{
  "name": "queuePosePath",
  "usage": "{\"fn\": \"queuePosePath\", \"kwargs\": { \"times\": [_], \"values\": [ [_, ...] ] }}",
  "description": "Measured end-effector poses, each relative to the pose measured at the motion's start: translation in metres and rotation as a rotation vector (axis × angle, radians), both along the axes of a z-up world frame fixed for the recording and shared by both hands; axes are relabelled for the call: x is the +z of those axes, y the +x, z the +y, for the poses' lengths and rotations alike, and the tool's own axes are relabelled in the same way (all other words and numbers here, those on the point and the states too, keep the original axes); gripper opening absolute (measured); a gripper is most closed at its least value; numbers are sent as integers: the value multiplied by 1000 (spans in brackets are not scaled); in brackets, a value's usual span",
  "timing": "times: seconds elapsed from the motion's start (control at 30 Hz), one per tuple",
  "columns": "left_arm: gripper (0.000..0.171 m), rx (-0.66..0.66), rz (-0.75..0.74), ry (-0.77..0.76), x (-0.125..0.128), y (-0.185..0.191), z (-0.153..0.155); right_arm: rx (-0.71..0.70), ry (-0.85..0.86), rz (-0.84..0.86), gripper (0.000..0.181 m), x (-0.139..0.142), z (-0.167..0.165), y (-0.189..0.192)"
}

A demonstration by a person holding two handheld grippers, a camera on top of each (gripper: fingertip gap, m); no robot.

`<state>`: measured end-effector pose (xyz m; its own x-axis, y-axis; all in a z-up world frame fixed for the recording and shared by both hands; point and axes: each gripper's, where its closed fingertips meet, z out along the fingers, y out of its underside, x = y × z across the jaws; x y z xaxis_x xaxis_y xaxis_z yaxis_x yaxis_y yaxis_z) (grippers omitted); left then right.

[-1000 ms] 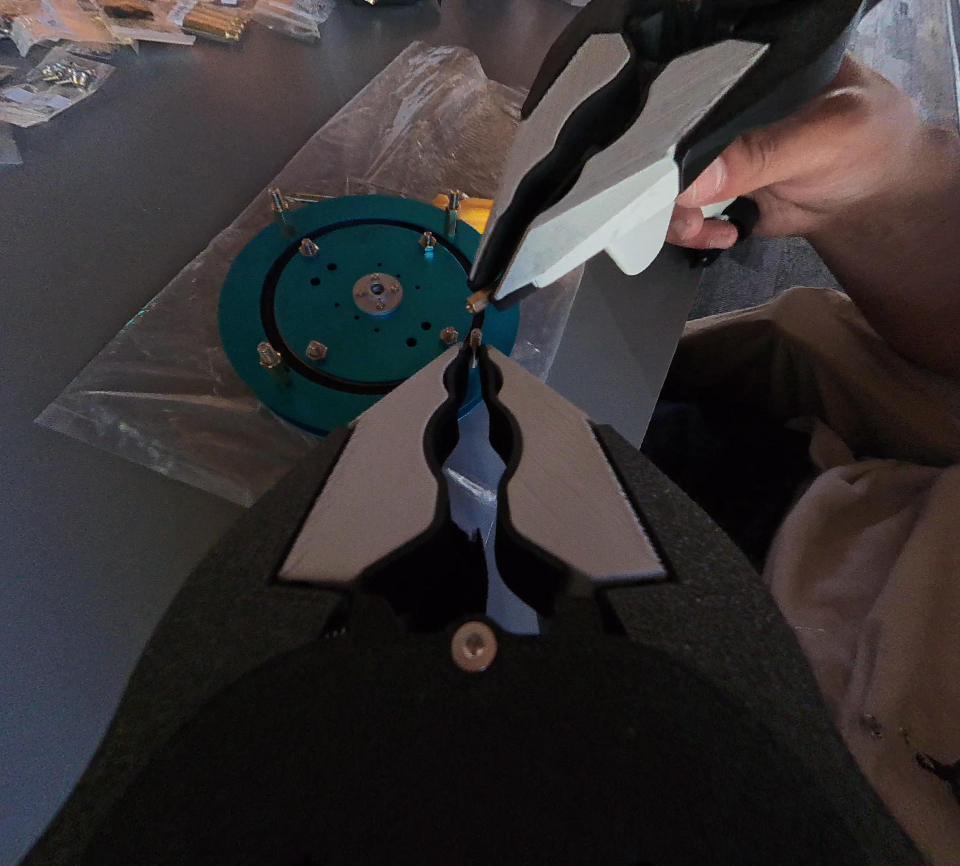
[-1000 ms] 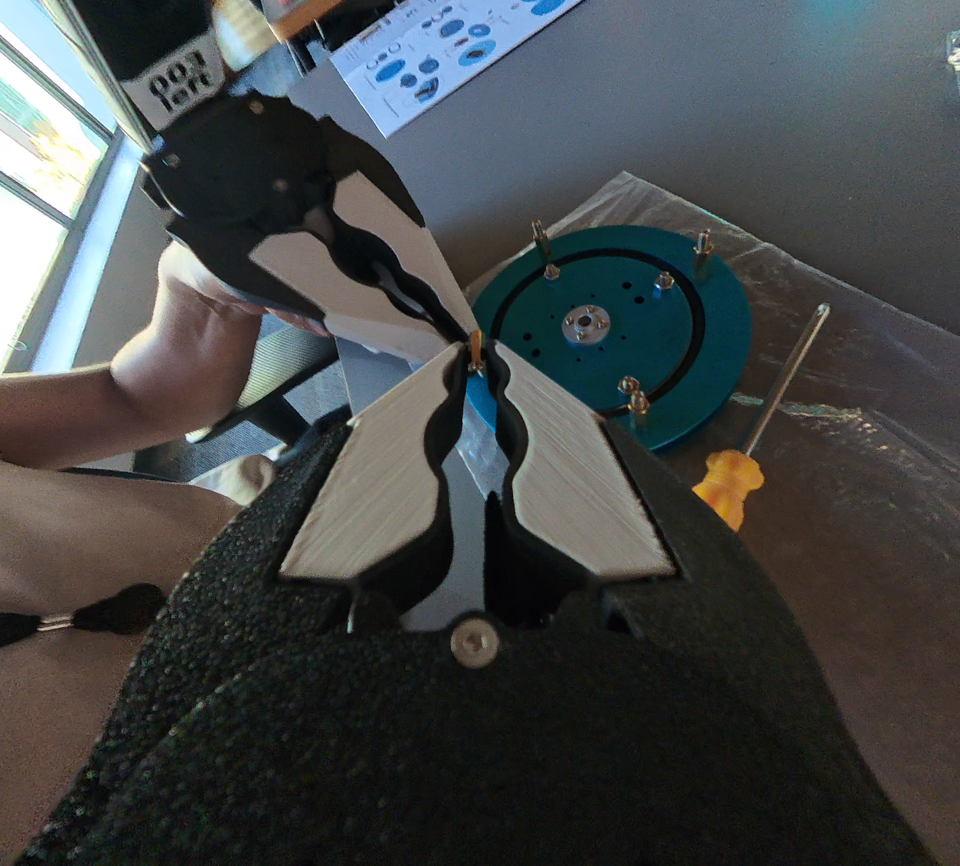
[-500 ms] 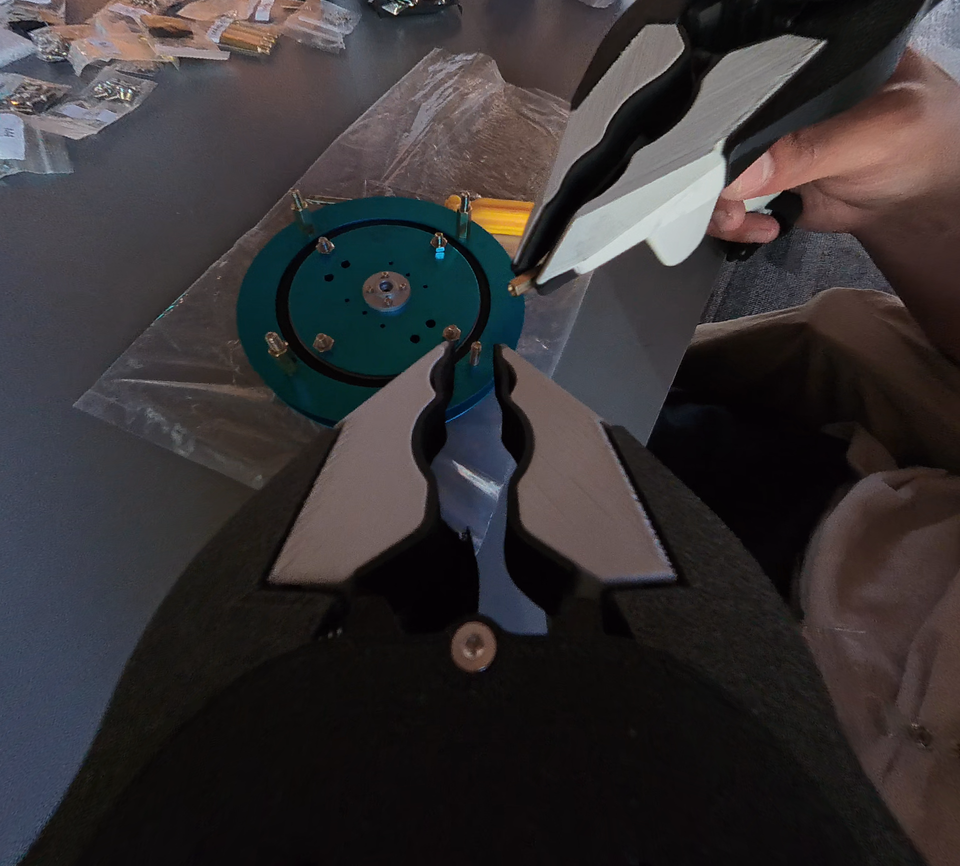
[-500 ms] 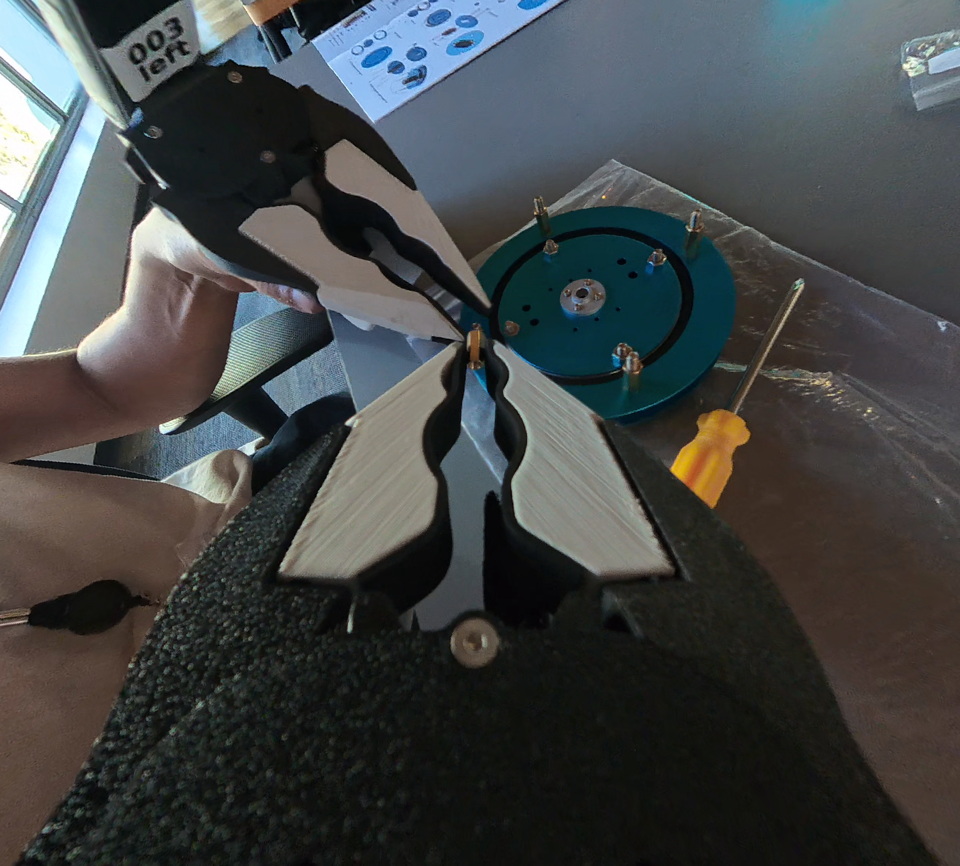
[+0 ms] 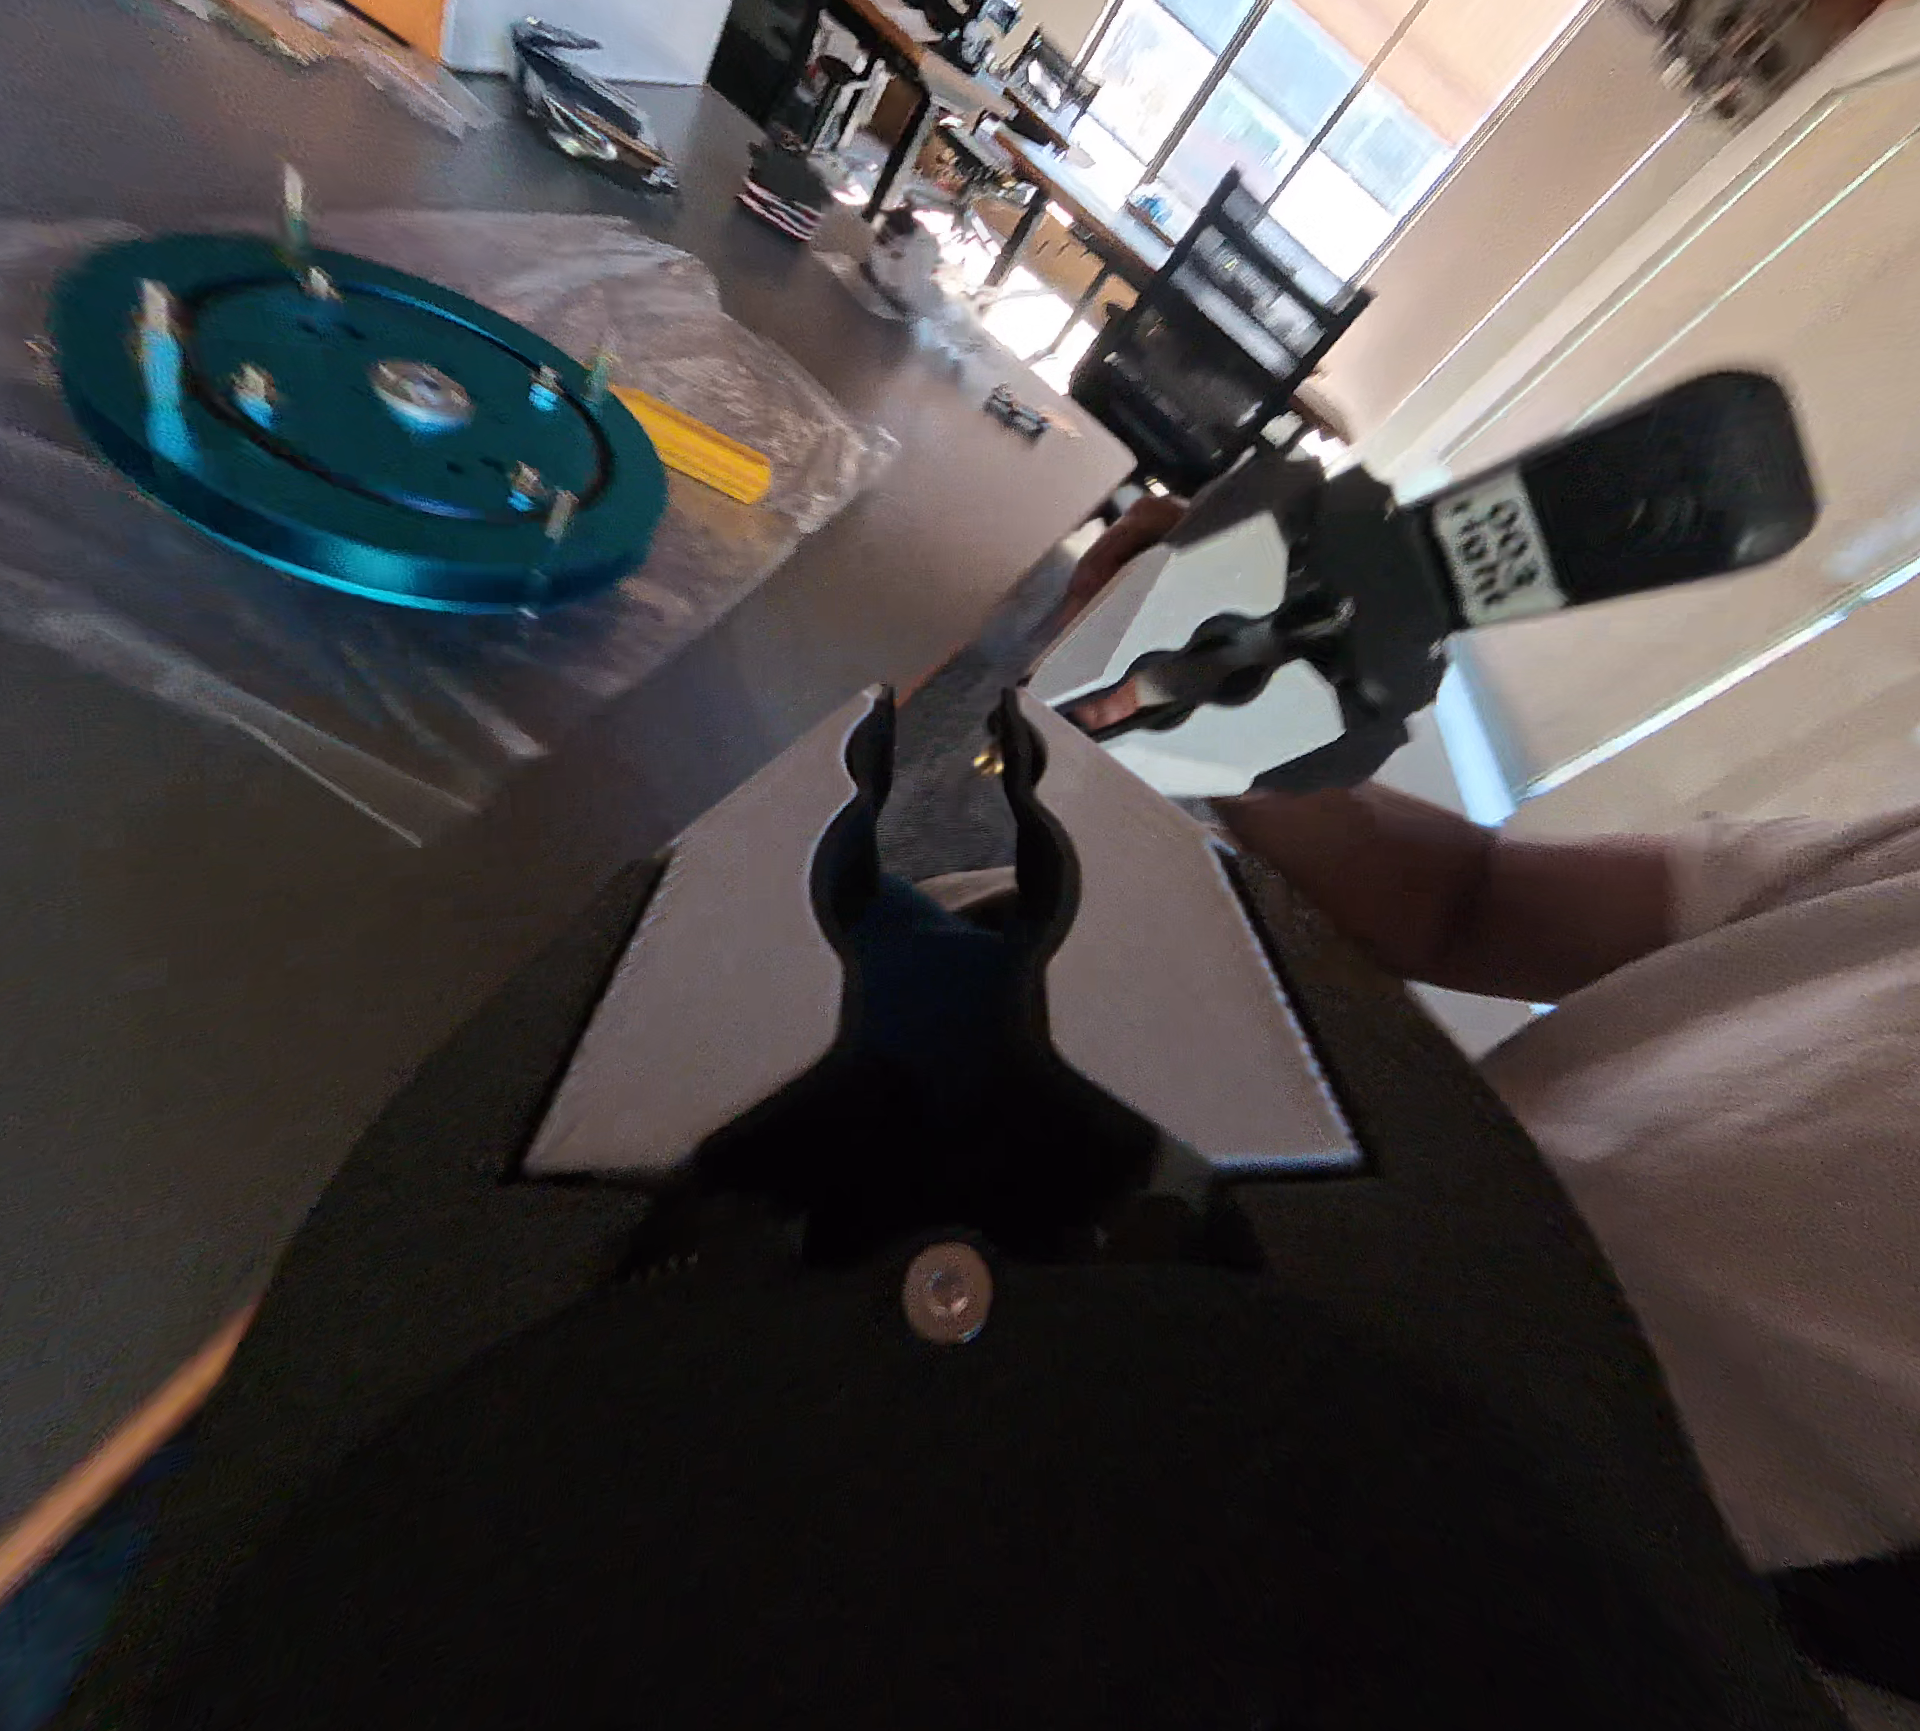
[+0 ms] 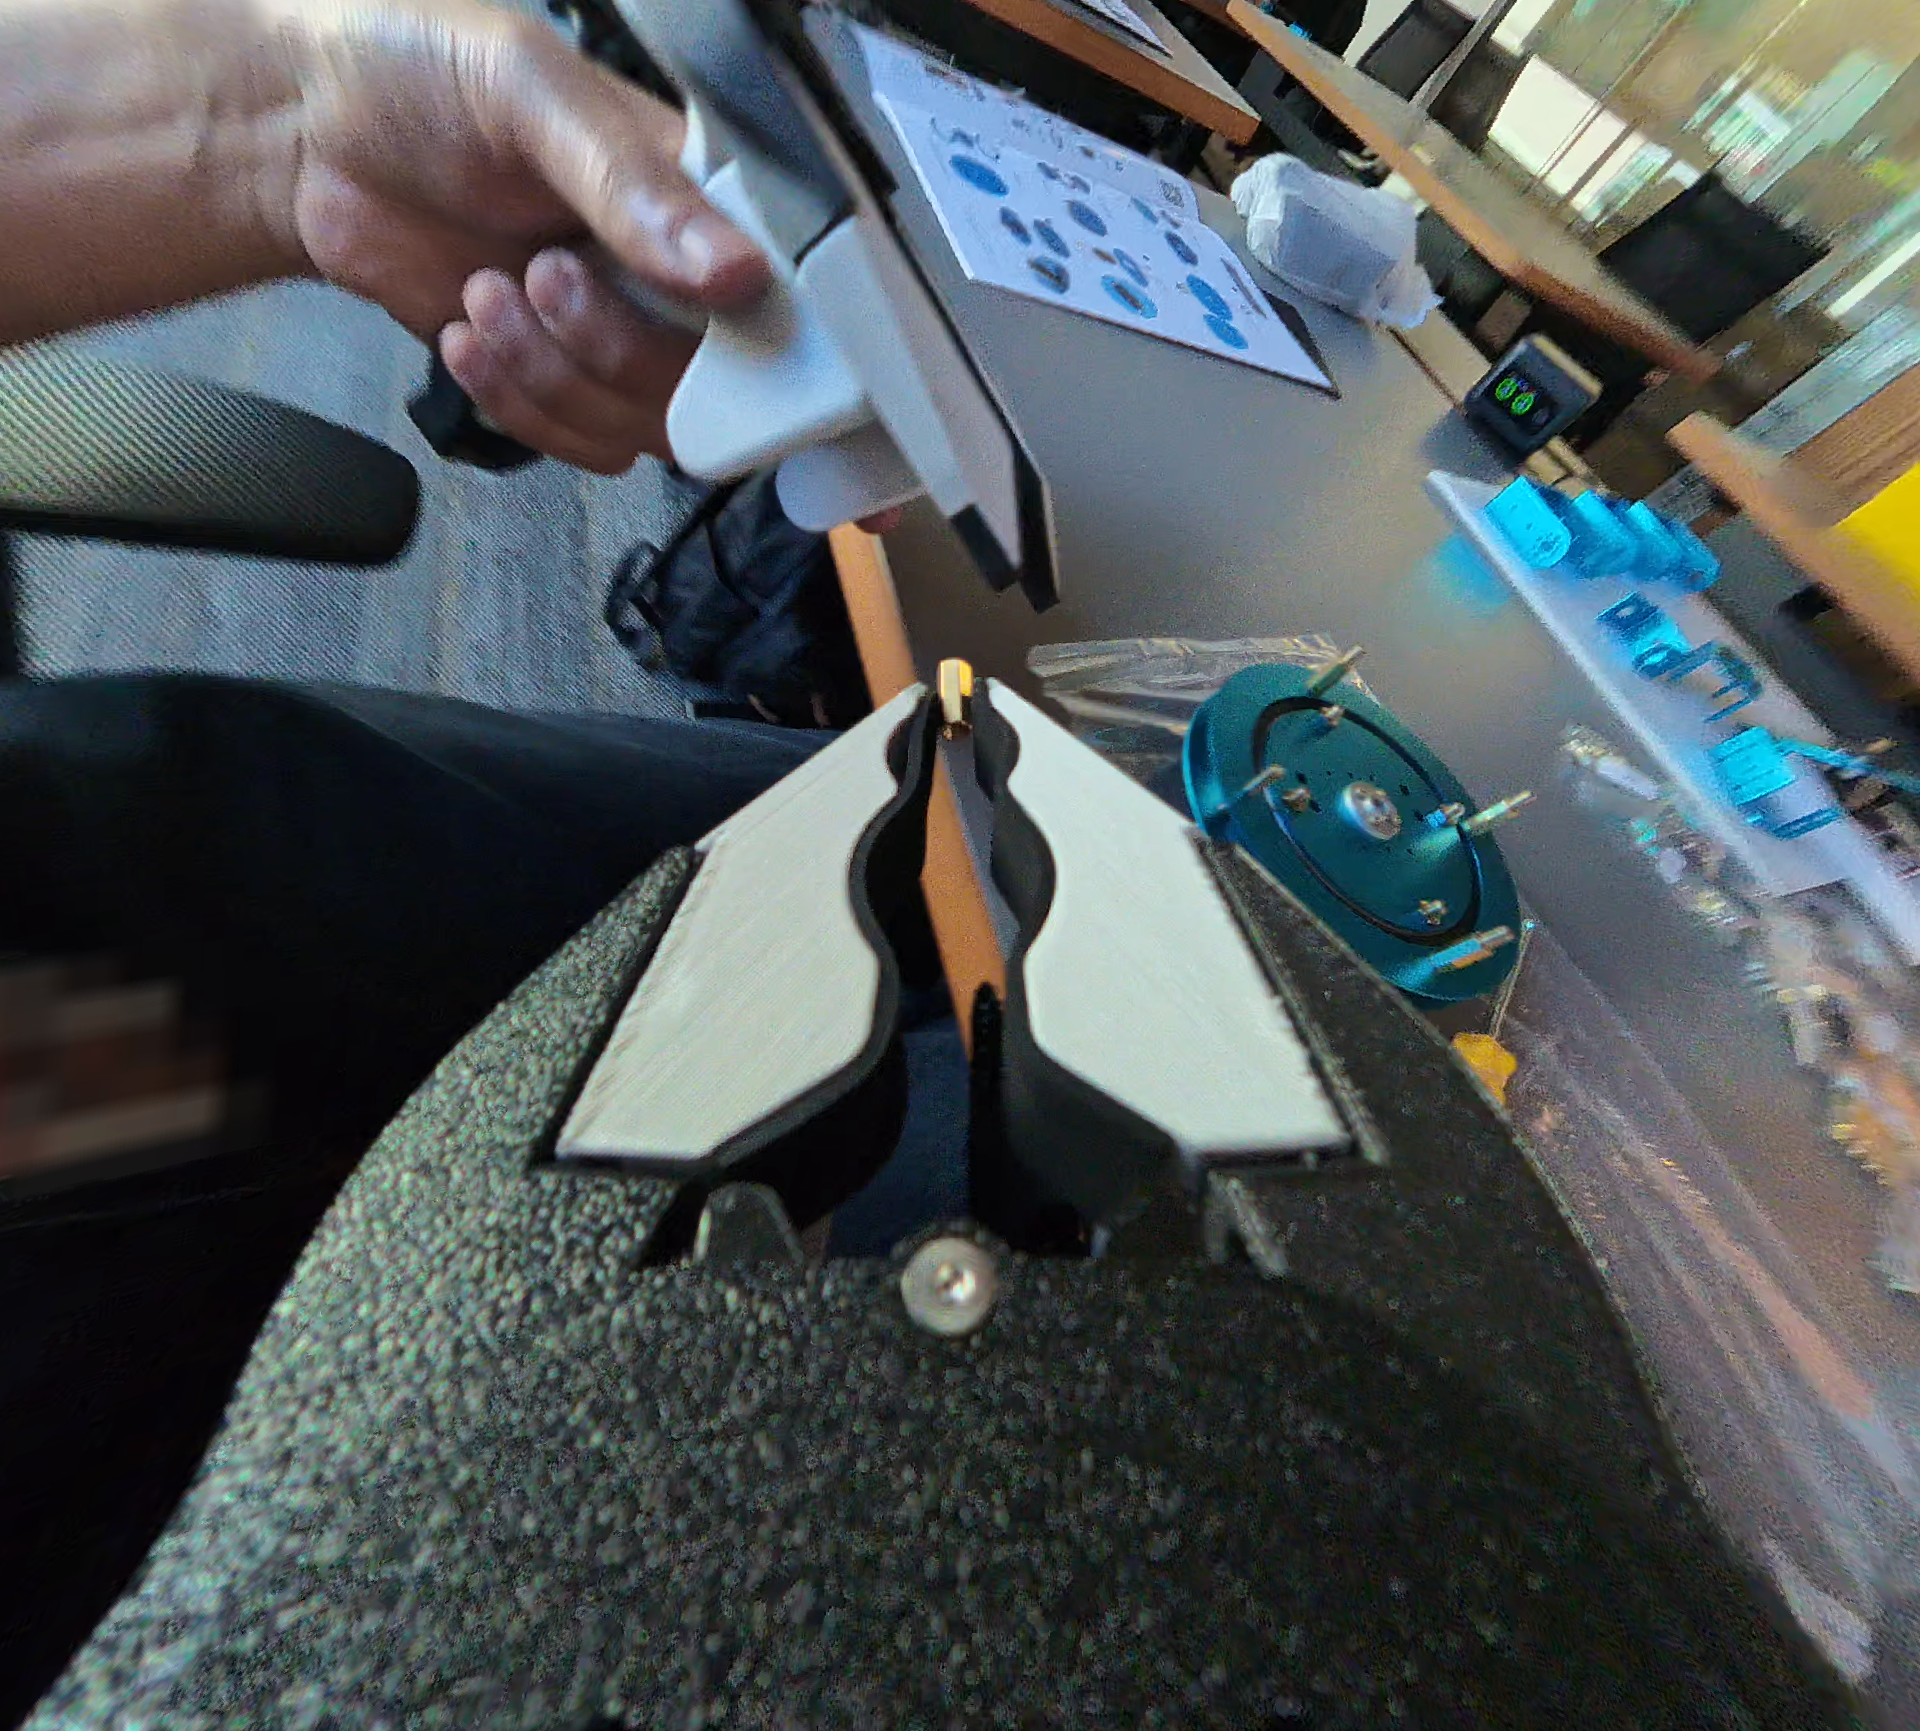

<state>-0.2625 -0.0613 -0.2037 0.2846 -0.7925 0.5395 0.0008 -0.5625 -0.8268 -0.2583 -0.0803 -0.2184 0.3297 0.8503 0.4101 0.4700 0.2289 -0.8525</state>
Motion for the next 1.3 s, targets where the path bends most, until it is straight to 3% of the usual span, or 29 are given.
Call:
{"fn": "queuePosePath", "kwargs": {
  "times": [0.07,0.23,0.33,0.47,0.6,0.73,0.8,1.03,1.13,1.3],
  "values": [
    [20,-7,-60,-62,-4,0,-24,-3,68,-34,6,-10,-21,-4],
    [23,20,-49,-83,-36,5,-86,3,97,34,5,-31,-67,1],
    [24,112,-106,-74,-49,3,-107,25,-31,136,6,-39,-86,7],
    [24,208,-163,-94,-62,0,-123,101,-252,317,6,-27,-102,6],
    [24,222,-278,-105,-46,-5,-135,170,-266,368,6,-8,-106,-3],
    [24,332,-287,-37,-34,-28,-137,203,-228,380,6,15,-103,-9],
    [24,364,-290,-3,-21,-37,-142,255,-257,393,6,25,-112,-15],
    [17,400,-247,122,35,-46,-161,337,-117,373,6,45,-139,-39],
    [0,476,-205,184,44,-51,-157,370,-127,400,6,51,-145,-45],
    [0,478,-115,183,30,-48,-144,404,-149,376,6,41,-140,-57]
  ]
}}
